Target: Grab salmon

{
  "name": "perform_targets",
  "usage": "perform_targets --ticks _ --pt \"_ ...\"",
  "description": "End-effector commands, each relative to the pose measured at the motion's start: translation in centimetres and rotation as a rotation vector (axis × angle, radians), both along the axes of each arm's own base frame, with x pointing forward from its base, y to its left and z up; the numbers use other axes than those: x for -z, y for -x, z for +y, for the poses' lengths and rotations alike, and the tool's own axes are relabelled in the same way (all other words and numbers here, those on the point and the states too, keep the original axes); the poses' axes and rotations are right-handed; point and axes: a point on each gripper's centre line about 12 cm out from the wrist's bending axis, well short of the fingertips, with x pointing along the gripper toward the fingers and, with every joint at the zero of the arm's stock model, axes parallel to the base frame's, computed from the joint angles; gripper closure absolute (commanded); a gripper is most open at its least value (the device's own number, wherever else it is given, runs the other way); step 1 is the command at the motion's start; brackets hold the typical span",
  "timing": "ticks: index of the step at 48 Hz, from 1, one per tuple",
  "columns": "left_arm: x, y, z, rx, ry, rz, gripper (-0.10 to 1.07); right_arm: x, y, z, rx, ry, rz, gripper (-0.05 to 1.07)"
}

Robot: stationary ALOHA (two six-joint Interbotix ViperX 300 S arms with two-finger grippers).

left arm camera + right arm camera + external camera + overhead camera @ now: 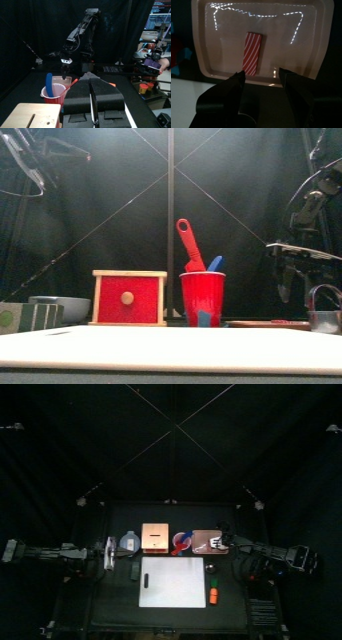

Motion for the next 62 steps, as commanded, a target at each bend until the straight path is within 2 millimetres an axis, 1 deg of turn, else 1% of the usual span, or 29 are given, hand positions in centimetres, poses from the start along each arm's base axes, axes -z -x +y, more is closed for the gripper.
perform_targets --ticks 1,12,20,33,44,49,56,62 --pt "-0.5 -0.2 0.1 -0.003 -0.005 -0.017 0.88 -0.3 -0.9 -0.7 0.002 0.026 -0.015 0.15" --pt "-0.3 -0.1 0.2 -0.011 -0.003 -0.011 0.88 0.9 -2.1 -1.9 0.018 0.027 0.014 0.15" --pt "-0.3 -0.1 0.2 -0.010 -0.003 -0.011 0.88 1.9 -2.8 -2.3 0.017 0.009 0.045 0.15" --pt "-0.2 -0.1 0.2 -0.010 -0.003 -0.009 0.88 2.9 -3.8 -2.6 0.018 -0.018 0.069 0.15" --pt "-0.2 -0.1 0.2 -0.010 -0.005 -0.007 0.88 3.6 -4.6 -2.4 0.012 -0.042 0.090 0.16" --pt "-0.2 -0.1 0.2 -0.010 -0.005 -0.009 0.88 3.8 -4.7 -2.3 0.008 -0.049 0.102 0.20" --pt "-0.2 -0.1 0.2 -0.010 -0.005 -0.009 0.88 4.0 -4.7 -2.0 0.015 -0.056 0.112 0.32" --pt "-0.2 -0.1 0.2 -0.010 -0.005 -0.007 0.88 3.9 -4.9 -1.8 0.012 -0.055 0.108 0.37"
